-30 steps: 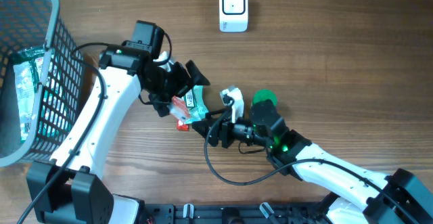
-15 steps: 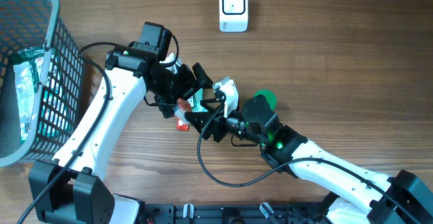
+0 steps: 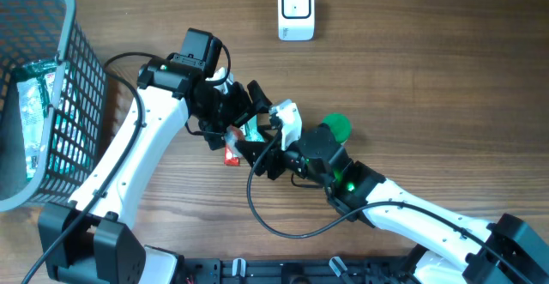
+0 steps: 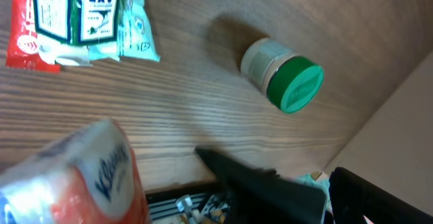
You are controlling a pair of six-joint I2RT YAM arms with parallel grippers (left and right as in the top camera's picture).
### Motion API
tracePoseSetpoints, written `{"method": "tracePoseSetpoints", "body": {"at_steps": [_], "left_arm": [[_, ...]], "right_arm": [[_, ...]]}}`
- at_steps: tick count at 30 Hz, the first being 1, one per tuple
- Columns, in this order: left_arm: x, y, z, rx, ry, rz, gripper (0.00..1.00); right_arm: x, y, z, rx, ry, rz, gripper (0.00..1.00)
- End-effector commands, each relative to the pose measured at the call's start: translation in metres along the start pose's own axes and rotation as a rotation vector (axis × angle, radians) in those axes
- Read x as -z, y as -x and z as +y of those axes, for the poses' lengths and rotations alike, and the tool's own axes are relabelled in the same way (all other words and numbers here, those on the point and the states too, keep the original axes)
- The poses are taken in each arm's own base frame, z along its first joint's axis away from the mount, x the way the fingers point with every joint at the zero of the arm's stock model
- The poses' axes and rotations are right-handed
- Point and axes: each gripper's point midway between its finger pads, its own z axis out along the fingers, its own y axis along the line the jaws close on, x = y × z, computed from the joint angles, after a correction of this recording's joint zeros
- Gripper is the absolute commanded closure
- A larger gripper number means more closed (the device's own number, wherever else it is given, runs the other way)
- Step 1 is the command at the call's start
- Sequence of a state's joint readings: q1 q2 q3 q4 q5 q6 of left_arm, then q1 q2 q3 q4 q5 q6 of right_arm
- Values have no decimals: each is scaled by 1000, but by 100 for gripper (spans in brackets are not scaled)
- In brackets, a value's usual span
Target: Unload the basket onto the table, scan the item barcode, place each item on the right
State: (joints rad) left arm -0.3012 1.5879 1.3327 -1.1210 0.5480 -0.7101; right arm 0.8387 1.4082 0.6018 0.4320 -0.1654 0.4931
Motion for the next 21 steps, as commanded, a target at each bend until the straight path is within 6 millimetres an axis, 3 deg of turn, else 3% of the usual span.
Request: {"method": "tracePoseSetpoints", "body": {"at_steps": [1, 17, 18, 21], "left_arm": [[-1, -18, -5, -41, -36, 87, 0], [20, 5, 22, -91, -47, 57, 0], [21, 6, 23, -102, -47, 55, 0], [21, 10, 26, -112, -33, 38, 0]], "right_arm": [[-3, -3, -30, -19, -165, -12, 33], [0, -1, -44, -10, -244, -28, 31], [-1, 0, -43, -10, -235, -34, 30], [-5, 7, -13, -3, -76, -41, 28]]}}
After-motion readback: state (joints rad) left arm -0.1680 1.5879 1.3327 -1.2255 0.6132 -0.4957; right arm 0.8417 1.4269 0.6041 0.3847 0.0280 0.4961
